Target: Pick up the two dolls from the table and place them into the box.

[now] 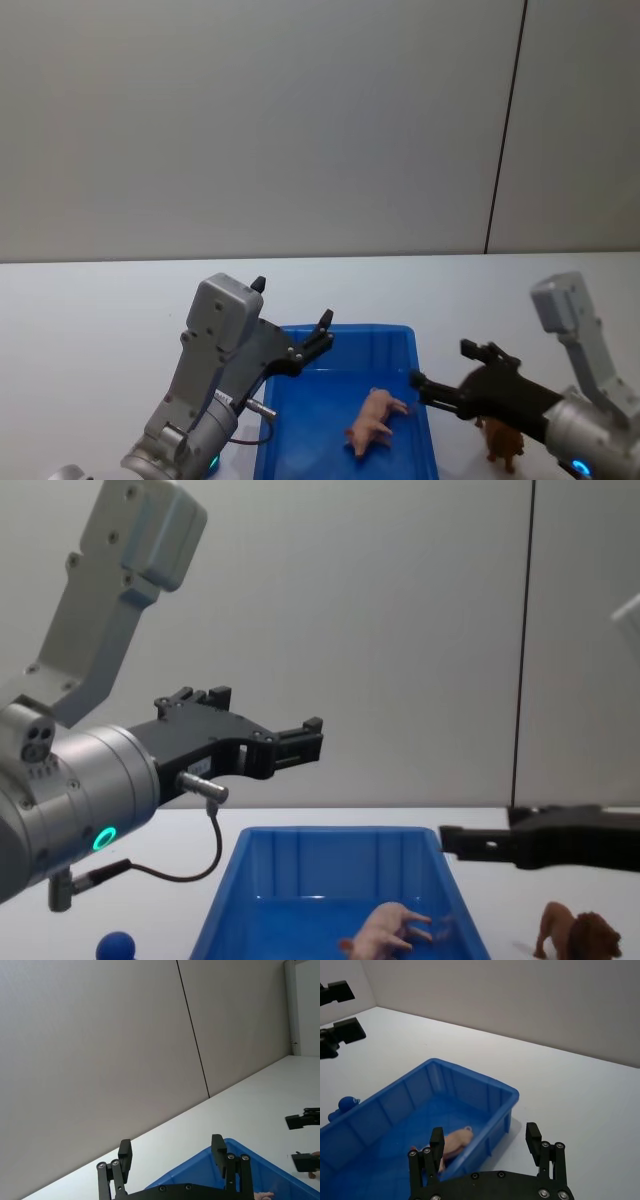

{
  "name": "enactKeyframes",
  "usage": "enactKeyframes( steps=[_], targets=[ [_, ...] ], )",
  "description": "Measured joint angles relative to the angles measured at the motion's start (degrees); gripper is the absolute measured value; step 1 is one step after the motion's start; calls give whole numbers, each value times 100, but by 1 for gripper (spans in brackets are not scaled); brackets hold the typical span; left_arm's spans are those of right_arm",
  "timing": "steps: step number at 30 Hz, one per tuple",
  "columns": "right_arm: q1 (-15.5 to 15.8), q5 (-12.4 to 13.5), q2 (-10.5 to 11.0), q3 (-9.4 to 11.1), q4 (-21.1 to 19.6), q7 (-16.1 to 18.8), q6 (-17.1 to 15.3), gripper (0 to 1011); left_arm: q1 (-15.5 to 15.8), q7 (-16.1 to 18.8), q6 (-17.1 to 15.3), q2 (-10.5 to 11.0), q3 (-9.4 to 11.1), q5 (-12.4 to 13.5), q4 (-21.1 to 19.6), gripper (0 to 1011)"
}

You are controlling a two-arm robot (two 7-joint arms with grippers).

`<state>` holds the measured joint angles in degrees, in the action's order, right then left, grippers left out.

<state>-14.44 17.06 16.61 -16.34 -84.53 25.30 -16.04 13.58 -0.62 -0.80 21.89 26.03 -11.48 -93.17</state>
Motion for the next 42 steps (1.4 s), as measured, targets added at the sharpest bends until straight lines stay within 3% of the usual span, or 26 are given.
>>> enactKeyframes(
  steps=[10,21,31,42],
  targets=[
    [586,268,358,126,-569,-422,-88,1001,0,0,0,0,0,0,0,1002],
    [961,394,593,202,-881,-721,-204,1001,0,0,0,0,0,0,0,1002],
    [1094,424,669,218,-897,-849,-392,1001,0,0,0,0,0,0,0,1002],
    [1059,390,635,174,-586,-828,-573,964,0,0,0,0,0,0,0,1002]
  ],
)
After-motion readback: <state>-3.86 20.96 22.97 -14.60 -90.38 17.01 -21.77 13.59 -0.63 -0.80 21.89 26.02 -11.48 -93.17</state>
